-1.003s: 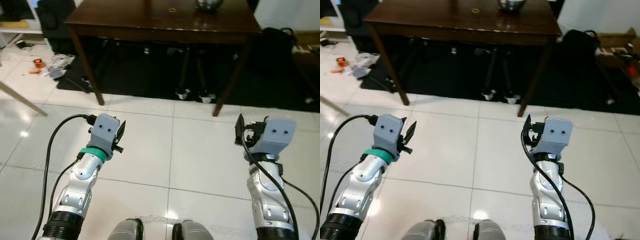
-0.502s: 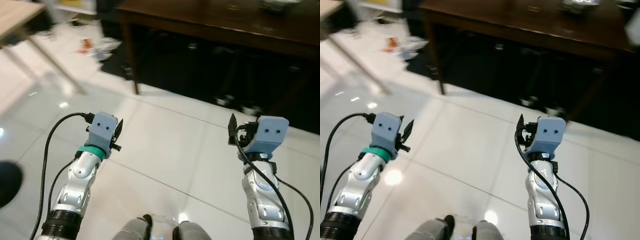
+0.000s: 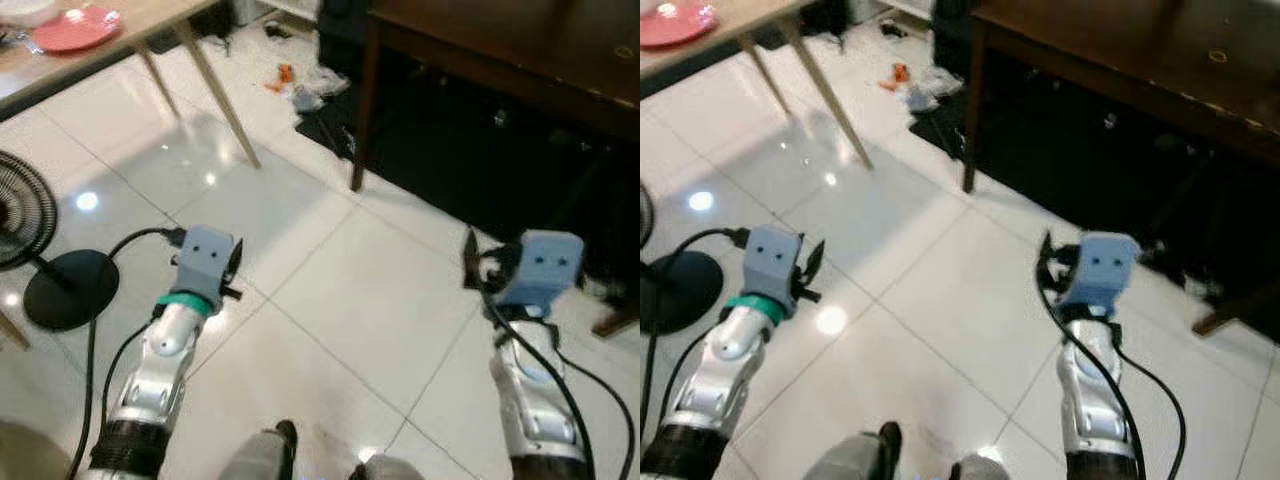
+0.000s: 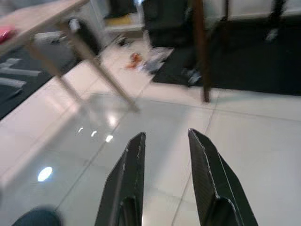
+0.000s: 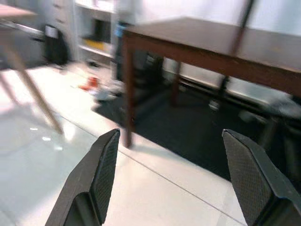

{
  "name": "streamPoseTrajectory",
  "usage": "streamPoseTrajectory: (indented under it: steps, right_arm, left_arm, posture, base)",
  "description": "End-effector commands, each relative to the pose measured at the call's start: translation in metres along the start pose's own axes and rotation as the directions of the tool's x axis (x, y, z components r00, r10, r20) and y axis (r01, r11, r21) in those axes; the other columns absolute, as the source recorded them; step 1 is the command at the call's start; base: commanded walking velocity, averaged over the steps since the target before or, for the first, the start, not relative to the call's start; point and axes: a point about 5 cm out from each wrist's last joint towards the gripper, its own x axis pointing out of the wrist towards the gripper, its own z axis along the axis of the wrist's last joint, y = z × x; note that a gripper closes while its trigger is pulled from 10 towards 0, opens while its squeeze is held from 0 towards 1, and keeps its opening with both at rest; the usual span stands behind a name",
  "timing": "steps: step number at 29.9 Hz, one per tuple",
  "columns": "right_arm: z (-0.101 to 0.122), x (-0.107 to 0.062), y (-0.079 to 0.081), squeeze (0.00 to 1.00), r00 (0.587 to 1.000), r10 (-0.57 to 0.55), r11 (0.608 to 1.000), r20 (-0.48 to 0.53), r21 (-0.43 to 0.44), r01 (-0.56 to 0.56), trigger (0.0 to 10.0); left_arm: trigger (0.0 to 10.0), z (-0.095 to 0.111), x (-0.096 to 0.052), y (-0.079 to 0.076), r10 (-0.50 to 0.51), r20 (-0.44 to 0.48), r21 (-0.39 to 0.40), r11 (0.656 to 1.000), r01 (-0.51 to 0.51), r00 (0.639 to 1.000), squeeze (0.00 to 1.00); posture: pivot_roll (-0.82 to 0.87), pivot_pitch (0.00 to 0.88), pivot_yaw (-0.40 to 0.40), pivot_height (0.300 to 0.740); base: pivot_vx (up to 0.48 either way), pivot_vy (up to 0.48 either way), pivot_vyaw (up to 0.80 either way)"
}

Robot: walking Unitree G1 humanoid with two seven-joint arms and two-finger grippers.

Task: Setting the table

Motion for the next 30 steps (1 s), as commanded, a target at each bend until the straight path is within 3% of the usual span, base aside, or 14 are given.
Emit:
streamPoseTrajectory:
  steps: [1,30]
  right_arm:
    - [-0.006,-0.003,-0.003,0.00,1.000,-0.005,1.000,-0.028,0.001,0.005,10.0]
    - [-0.005,-0.001,-0.006,0.00,1.000,-0.026,1.000,-0.018,0.001,0.026,10.0]
  left_arm:
    - [10.0,-0.008,-0.003,-0.003,-0.002,-0.038,-0.004,1.000,0.002,0.999,0.00]
    - [10.0,-0.004,0.003,0.008,0.029,-0.020,0.004,1.000,-0.029,0.999,0.00]
  posture:
    - [-0.01,0.000,0.065,0.740]
    - [-0.01,0.000,0.068,0.740]
  base:
    - [0.000,0.000,0.80]
    - [0.000,0.000,0.80]
